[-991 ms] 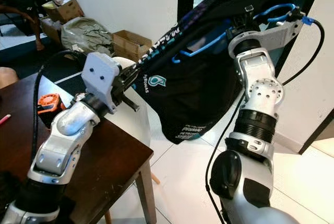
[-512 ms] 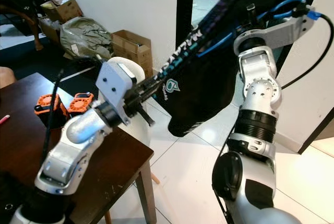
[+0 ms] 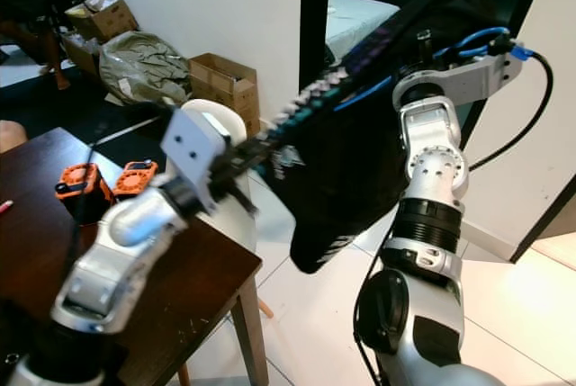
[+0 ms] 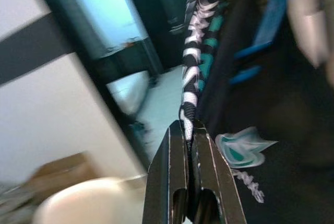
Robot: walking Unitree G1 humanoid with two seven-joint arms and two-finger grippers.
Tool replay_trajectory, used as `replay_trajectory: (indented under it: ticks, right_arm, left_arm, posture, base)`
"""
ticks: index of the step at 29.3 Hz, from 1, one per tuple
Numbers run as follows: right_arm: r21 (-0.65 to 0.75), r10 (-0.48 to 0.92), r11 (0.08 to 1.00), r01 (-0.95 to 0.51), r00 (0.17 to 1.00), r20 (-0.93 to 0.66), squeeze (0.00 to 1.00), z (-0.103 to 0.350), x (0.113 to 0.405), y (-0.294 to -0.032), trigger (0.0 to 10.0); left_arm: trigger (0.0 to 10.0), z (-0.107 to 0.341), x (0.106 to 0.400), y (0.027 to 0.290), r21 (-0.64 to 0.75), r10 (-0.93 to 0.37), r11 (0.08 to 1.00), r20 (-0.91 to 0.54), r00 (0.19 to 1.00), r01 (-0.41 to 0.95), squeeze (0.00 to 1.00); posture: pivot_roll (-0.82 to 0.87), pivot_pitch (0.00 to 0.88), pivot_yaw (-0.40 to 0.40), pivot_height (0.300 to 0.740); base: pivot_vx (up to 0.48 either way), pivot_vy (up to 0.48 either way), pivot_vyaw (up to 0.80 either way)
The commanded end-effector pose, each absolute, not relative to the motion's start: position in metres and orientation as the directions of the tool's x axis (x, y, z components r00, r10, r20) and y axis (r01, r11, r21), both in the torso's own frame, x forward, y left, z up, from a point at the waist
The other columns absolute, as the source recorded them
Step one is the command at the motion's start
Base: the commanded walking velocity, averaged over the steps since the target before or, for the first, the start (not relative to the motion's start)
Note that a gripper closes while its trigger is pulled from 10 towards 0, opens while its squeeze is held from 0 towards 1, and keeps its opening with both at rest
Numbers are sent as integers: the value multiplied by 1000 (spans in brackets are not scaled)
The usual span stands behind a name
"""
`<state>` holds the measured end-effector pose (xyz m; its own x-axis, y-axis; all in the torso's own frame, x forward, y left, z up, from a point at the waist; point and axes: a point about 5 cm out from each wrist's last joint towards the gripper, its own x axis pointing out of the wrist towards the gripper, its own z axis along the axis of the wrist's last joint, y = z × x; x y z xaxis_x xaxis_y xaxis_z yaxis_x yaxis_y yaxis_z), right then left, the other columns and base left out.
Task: Hang hanger
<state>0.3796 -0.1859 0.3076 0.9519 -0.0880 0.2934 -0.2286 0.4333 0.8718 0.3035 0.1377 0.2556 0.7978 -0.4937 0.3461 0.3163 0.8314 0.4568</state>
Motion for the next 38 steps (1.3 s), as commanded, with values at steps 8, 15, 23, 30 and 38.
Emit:
replay_trajectory:
  ticks: [8,15,23,30,38]
  right_arm:
    - [884,-181,411,-224,930,320,0,311,375,-208,10000]
    - [892,-200,394,-220,927,317,0,312,376,-212,10000]
    - [883,-208,412,-225,920,332,0,314,376,-212,10000]
    - [847,-140,486,-214,938,317,0,310,377,-201,10000]
    - [681,133,690,-244,968,213,0,289,379,-162,10000]
  left_arm:
    - [3020,258,299,175,501,-413,839,329,849,214,0]
    - [4902,245,286,139,463,-568,789,294,769,405,0]
    - [4745,243,278,97,420,-671,733,312,673,536,0]
    - [4863,245,278,94,419,-678,728,317,664,543,0]
    - [4824,252,282,99,431,-653,747,337,678,506,0]
  posture:
    - [8,0,-60,740]
    - [10,0,-64,740]
    - [9,0,-64,740]
    - [8,0,-61,740]
    - [3,0,-60,740]
  base:
    - [0,0,0]
    - [0,0,0]
    - [0,0,0]
    - [0,0,0]
    - [0,0,0]
